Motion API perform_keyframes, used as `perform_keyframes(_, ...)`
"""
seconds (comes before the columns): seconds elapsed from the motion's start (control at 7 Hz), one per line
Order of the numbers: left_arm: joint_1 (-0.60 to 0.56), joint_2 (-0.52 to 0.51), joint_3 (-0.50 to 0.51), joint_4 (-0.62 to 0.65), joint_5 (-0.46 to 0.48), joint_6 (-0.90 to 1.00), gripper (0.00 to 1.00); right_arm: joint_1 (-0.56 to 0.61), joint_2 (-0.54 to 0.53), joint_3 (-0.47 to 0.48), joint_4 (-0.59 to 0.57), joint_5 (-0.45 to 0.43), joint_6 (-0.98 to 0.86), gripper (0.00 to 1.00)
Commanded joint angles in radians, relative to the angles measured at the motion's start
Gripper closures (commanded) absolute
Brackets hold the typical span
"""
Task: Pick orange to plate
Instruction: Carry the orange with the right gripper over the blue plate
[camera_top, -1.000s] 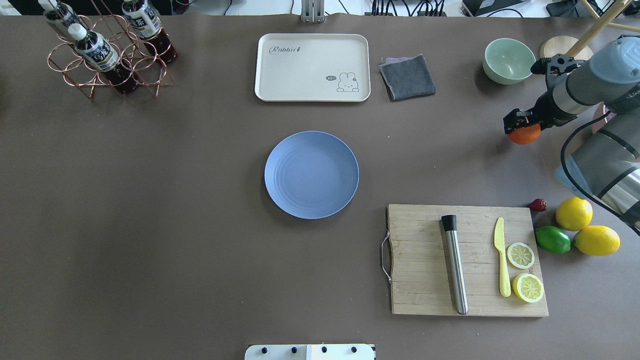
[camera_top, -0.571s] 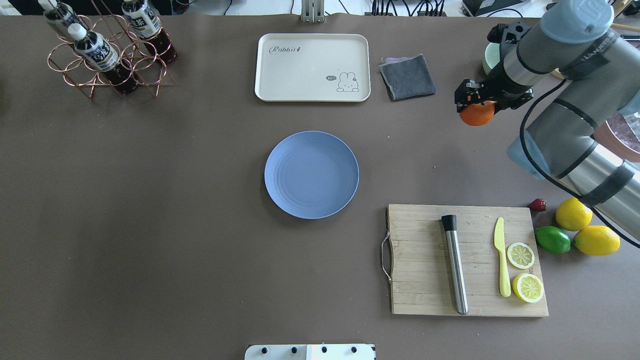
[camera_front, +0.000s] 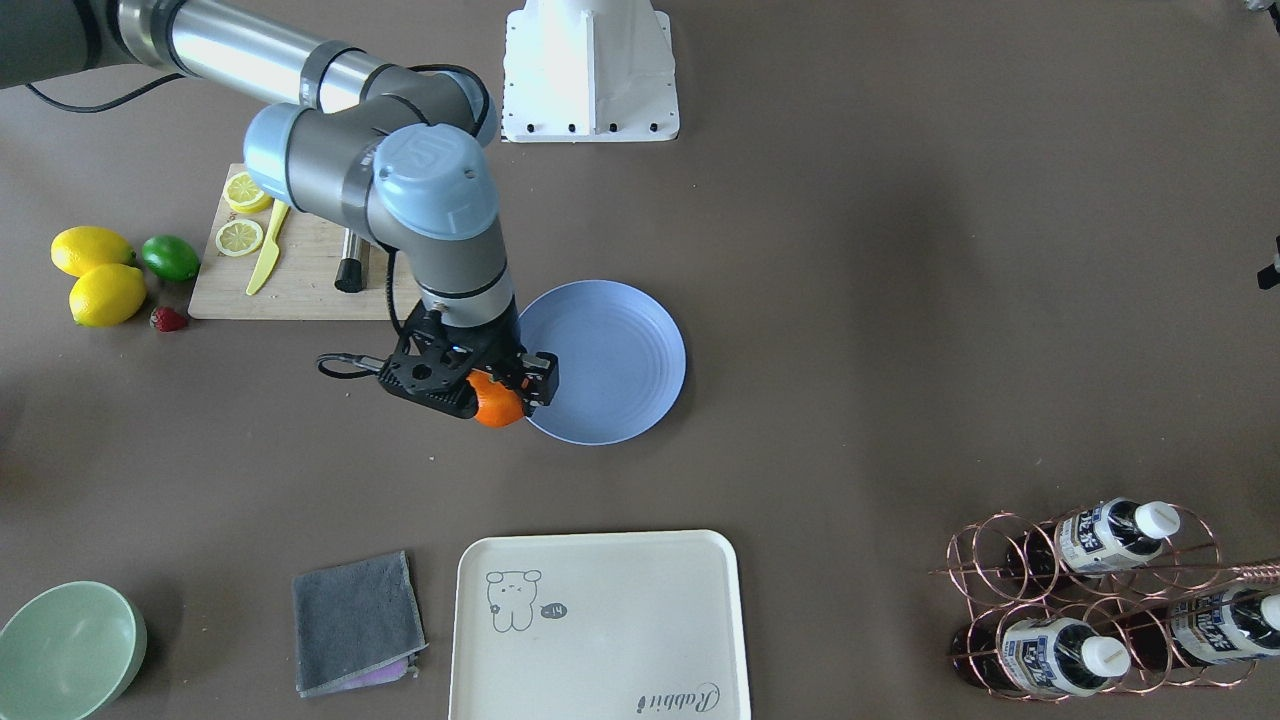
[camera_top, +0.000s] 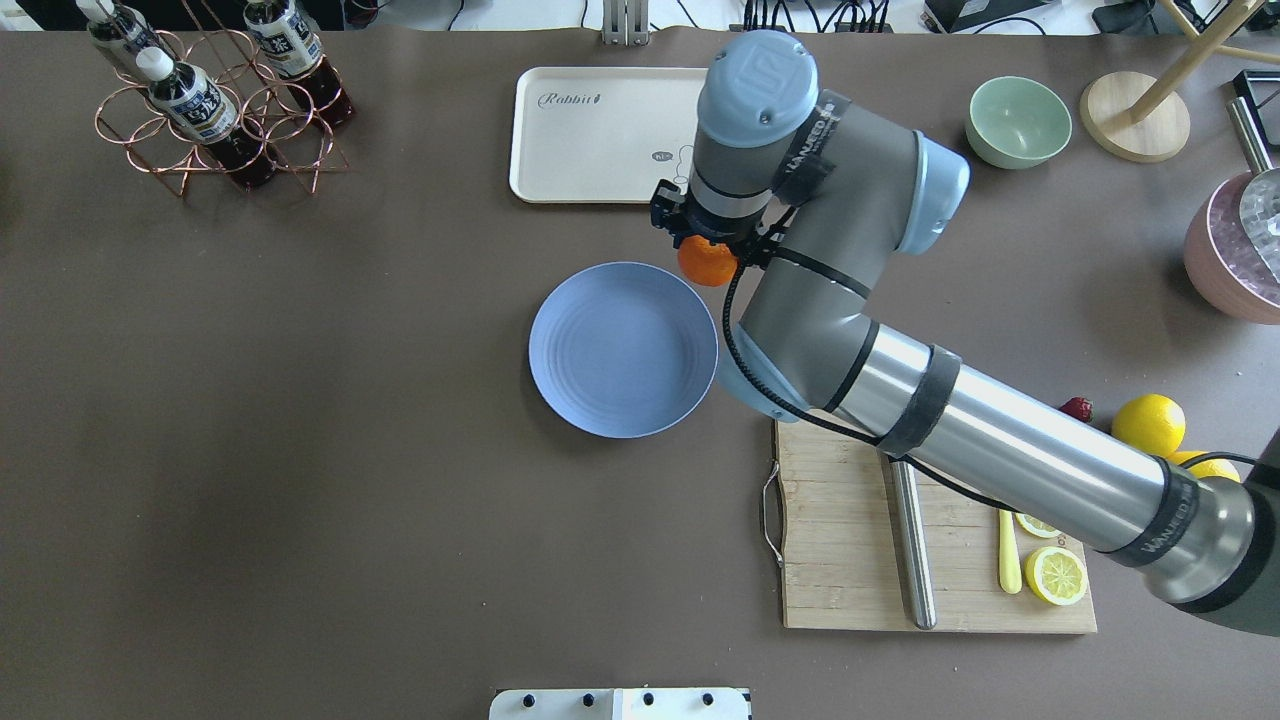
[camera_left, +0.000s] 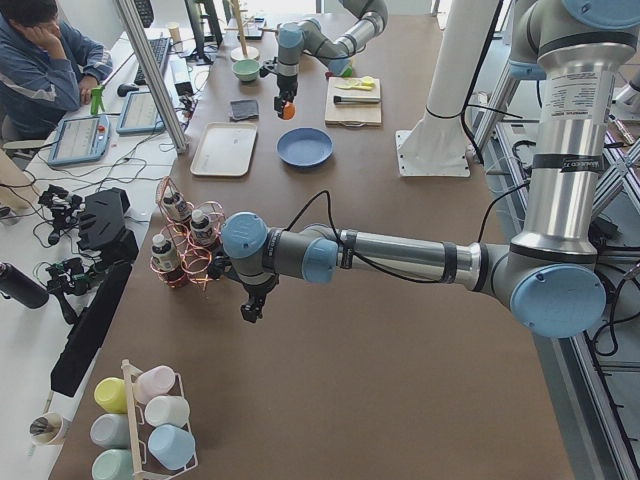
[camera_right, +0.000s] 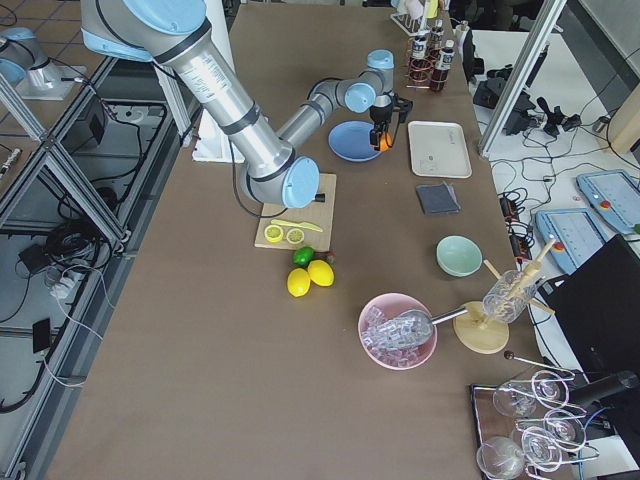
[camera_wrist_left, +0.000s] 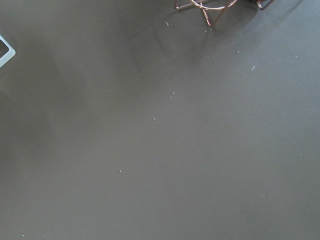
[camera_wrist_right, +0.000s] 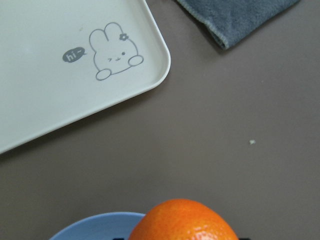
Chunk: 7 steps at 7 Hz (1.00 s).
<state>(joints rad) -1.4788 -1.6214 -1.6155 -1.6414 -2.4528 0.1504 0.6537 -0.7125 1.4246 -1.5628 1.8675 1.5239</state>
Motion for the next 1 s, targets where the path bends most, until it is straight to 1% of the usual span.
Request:
perform_keyframes(0.0,0.000,0.000,0.003,0.002,0.000,0.000,0.02,-0.109,0.057,-0.061,-0.005,-0.097,0.085,1.00)
perform_keyframes(0.29,0.000,0.026,-0.012,0.000,-0.002,0.000,0.02,-0.156,0.054,-0.081,0.000,-0.122,0.093,1.00)
perform_keyframes(0.71,0.002,0.026,-0.006,-0.006,-0.002,0.000,0.02,-0.170,0.056,-0.087,0.001,-0.133,0.087,1.00)
perform_keyframes(0.86,0.002,0.026,-0.006,-0.006,-0.002,0.000,0.02,-0.174,0.056,-0.099,0.021,-0.134,0.090,0.99)
